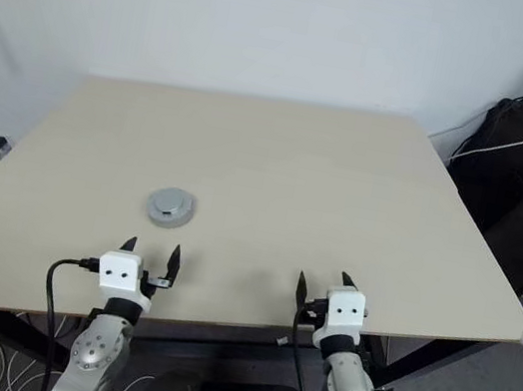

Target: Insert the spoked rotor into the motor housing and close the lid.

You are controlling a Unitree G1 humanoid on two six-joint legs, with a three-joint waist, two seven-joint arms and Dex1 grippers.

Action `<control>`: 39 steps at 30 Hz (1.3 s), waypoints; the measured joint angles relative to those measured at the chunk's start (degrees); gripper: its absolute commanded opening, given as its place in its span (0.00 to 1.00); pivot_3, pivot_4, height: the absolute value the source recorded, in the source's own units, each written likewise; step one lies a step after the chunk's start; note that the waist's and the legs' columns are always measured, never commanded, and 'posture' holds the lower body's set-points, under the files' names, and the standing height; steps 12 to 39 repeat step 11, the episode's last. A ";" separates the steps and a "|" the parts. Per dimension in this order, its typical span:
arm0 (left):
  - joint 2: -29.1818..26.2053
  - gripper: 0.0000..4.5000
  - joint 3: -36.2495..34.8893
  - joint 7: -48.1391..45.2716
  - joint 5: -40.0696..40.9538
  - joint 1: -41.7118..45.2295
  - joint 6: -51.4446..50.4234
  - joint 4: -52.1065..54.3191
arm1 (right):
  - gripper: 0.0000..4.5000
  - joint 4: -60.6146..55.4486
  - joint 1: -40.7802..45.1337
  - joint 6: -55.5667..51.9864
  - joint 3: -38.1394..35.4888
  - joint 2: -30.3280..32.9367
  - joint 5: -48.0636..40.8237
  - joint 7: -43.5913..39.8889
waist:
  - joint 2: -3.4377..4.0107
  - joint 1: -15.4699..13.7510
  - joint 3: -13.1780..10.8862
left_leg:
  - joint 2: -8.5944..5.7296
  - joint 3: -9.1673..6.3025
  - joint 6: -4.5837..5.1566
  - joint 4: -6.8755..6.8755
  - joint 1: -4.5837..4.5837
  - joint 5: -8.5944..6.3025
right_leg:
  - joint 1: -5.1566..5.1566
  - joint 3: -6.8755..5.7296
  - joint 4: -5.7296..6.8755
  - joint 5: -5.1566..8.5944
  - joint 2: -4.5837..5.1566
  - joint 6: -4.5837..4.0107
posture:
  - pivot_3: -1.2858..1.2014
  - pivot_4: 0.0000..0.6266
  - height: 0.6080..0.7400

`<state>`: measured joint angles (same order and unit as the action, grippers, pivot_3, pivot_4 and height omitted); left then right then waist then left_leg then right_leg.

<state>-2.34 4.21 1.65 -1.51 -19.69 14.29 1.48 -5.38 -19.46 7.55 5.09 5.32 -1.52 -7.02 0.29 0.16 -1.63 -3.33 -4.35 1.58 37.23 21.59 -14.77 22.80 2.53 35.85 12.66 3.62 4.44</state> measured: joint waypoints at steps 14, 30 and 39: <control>1.10 1.00 -0.82 -0.43 0.06 -0.54 -0.40 0.00 | 1.00 -0.29 0.00 -0.64 -0.03 -0.27 0.22 0.01 | 0.00 -0.01 0.00 | 0.00 0.00 0.00 0.01 -0.01 0.00 | -0.01 -0.01 0.02 0.00 0.00 0.00 | 0.52 0.00 1.00; 1.10 1.00 -0.82 -0.43 0.06 -0.54 -0.40 0.00 | 1.00 -0.29 0.00 -0.64 -0.03 -0.27 0.22 0.01 | 0.00 -0.01 0.00 | 0.00 0.00 0.00 0.01 -0.01 0.00 | -0.01 -0.01 0.02 0.00 0.00 0.00 | 0.52 0.00 1.00; 1.10 1.00 -0.82 -0.43 0.06 -0.54 -0.40 0.00 | 1.00 -0.29 0.00 -0.64 -0.03 -0.27 0.22 0.01 | 0.00 -0.01 0.00 | 0.00 0.00 0.00 0.01 -0.01 0.00 | -0.01 -0.01 0.02 0.00 0.00 0.00 | 0.52 0.00 1.00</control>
